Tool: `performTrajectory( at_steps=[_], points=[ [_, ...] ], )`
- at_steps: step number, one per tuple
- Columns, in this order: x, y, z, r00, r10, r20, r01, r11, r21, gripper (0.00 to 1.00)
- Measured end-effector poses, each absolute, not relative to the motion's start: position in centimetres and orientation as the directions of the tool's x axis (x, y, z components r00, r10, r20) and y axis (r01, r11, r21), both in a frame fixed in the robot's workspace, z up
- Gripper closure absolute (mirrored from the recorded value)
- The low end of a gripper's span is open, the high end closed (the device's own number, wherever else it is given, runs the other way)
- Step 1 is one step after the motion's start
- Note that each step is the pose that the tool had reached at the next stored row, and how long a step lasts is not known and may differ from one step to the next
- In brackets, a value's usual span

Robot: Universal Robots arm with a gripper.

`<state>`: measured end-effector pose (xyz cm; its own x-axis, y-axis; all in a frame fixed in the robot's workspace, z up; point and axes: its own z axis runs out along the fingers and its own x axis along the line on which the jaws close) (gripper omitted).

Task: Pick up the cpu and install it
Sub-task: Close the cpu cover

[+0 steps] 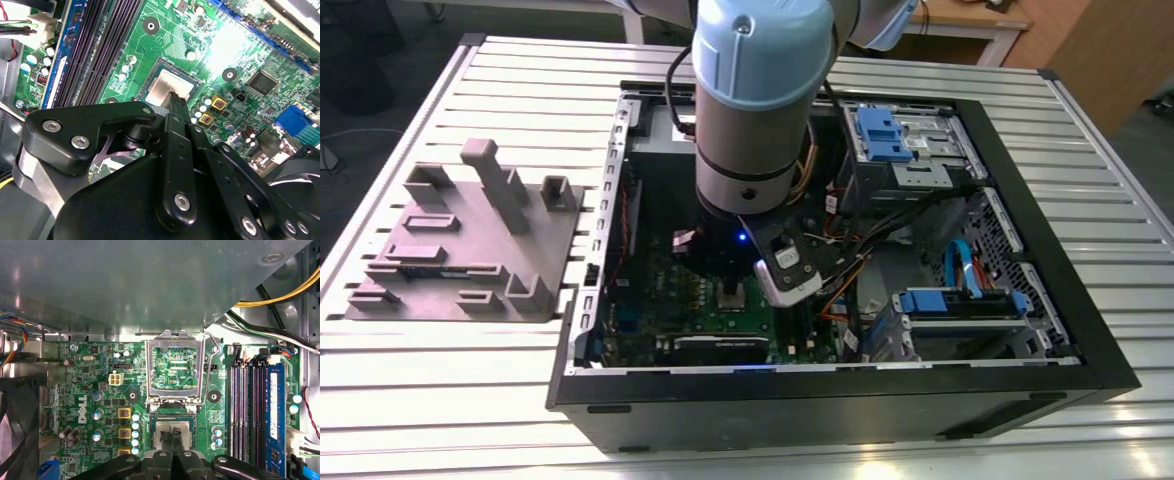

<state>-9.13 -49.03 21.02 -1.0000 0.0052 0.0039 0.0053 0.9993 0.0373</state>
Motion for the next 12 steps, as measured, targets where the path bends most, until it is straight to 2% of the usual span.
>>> performTrajectory(
  at_steps=[7, 12],
  points=[
    [-9.1, -49.0, 21.1, -1.0, 0.005, 0.004, 0.005, 0.999, 0.037, 0.9],
    [-9.1, -49.0, 23.1, -1.0, 0.005, 0.004, 0.005, 0.999, 0.037, 0.9]
  ],
)
